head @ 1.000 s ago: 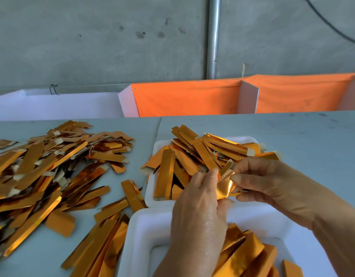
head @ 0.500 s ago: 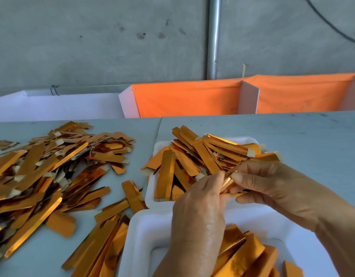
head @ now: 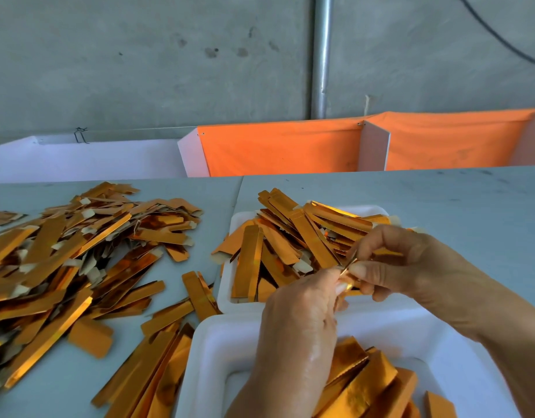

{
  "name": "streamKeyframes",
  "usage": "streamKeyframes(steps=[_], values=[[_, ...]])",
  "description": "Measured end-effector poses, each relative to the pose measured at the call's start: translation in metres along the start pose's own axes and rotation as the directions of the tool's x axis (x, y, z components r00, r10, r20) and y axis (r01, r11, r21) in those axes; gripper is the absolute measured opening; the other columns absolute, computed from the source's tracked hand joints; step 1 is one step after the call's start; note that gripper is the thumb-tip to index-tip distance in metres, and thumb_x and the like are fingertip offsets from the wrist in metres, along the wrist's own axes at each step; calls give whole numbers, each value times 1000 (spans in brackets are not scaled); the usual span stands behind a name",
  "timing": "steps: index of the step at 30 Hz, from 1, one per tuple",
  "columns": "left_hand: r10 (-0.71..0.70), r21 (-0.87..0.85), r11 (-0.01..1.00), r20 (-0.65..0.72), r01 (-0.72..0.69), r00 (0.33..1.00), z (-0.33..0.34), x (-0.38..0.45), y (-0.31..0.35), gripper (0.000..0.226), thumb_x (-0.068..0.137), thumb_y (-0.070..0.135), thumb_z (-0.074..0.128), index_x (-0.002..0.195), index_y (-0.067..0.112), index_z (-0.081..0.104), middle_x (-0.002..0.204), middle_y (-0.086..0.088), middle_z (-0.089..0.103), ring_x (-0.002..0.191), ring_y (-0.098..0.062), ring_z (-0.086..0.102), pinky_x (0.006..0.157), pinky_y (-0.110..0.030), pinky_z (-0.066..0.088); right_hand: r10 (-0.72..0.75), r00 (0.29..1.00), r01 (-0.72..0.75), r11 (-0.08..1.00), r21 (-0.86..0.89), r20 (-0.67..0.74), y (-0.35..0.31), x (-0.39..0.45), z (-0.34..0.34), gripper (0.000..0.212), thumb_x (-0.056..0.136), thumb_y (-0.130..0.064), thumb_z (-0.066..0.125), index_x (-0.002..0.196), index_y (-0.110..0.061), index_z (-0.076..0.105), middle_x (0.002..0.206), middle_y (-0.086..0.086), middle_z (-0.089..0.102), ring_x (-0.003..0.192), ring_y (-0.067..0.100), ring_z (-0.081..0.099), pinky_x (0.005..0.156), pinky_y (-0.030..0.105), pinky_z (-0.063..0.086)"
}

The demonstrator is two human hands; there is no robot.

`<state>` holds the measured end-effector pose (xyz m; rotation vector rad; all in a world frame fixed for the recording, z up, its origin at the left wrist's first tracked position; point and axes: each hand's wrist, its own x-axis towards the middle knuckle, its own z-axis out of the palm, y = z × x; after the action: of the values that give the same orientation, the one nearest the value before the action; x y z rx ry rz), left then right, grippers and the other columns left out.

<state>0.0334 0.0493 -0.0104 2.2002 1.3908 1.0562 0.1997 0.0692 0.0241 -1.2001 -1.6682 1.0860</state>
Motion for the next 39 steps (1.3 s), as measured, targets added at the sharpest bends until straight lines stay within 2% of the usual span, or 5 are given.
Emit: streamKeyframes(steps=[10,16,22,35,39], values=[[144,263,953,54,-153,988,-1,1,-5,28,99,35,37,125,26,41,105,8,59,90,-9,56,67,-15,41,-81,996,85,992,-97,42,1,0,-5,10,82,-20,66,75,-24,71,59,-2,58,48,9,50,49,18,42],[120,206,972,-16,-114,993,4,-1,-1,65,80,68,45,135,35,36,119,17,55,101,-1,51,68,-3,18,-24,1000,22,991,-130,-13,6,2,-3,13,88,-17,64,76,-22,69,47,-5,53,43,7,48,50,18,42],[13,-67,998,-41,-16,999,0,-1,-4,46,87,46,60,131,37,49,99,26,55,97,0,52,83,-16,46,22,998,-30,989,147,59,3,-1,-10,7,76,-23,66,81,-20,70,63,6,62,52,15,58,51,18,47],[-75,-369,925,58,91,995,-8,2,-7,28,73,52,65,100,53,58,93,23,64,93,2,59,73,-9,47,-48,969,4,984,177,244,-1,-7,-23,38,64,-40,80,94,-20,67,89,7,68,80,25,69,63,25,53],[-68,-342,936,58,84,996,-9,1,-6,22,73,53,65,88,65,54,97,27,61,95,6,56,75,-8,47,-80,979,63,993,96,188,0,-7,-22,18,72,-17,71,89,-20,67,86,10,68,79,26,69,64,27,54]])
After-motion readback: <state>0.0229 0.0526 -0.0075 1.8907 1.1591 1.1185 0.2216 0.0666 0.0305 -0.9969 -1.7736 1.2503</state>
